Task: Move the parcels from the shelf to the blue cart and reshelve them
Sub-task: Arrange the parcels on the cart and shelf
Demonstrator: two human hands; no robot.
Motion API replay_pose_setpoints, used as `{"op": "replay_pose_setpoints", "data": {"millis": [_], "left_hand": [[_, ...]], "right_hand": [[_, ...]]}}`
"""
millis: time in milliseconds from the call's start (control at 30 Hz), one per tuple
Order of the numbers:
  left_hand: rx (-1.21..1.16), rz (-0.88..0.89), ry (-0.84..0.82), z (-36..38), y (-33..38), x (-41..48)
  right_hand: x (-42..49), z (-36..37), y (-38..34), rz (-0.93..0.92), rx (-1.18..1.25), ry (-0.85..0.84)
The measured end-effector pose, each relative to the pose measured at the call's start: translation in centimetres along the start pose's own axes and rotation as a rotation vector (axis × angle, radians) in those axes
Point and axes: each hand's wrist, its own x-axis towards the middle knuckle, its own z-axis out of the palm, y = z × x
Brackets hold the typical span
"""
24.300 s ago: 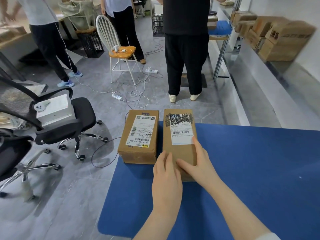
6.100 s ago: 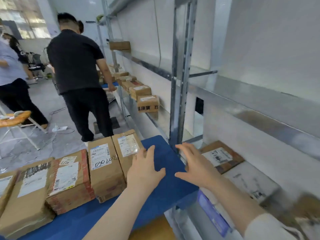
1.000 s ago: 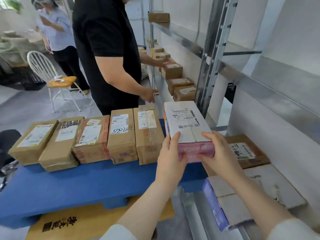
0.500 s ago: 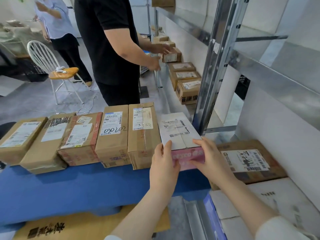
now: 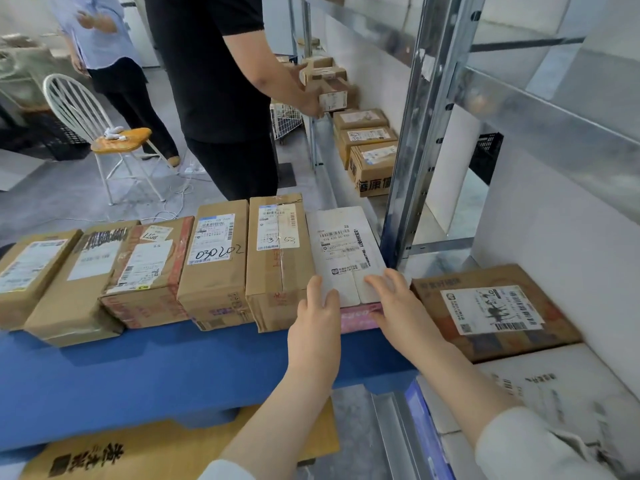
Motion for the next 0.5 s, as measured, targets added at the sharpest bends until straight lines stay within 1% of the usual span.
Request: {"op": "replay_pose_setpoints", "data": {"millis": [333, 433, 500], "left_hand": [[-0.015, 0.026, -0.008, 0.1, -0.2, 0.2], [-0.014, 0.101, 0.037, -0.8, -0.6, -0.1], [-0.031, 0.121, 0.002, -0.6, -0.8, 0.0]], "right_hand": [[2.1, 1.0, -0.3, 0.052, -0.044, 0.009], [1.6, 0.5, -0.4, 0.038, -0.003, -0.001], [0.6, -0.1, -0.7, 0.028, -0.004, 0.023]]}}
